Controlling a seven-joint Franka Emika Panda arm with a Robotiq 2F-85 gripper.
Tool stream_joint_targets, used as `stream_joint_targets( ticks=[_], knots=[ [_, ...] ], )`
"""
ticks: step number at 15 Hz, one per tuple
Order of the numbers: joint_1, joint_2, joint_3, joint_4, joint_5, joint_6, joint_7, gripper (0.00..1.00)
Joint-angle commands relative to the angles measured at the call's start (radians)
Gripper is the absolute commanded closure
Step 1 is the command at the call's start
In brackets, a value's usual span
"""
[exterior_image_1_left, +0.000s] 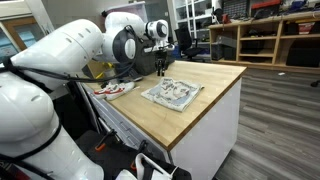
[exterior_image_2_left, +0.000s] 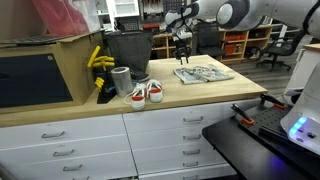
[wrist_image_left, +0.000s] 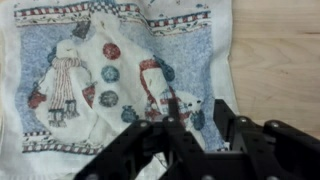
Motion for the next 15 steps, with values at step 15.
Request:
stream_joint_targets(
  ticks=[15],
  knots=[
    [0.036,-0.187,-0.002,-0.461,-0.073,0.396,-0.051,1.0]
  ],
)
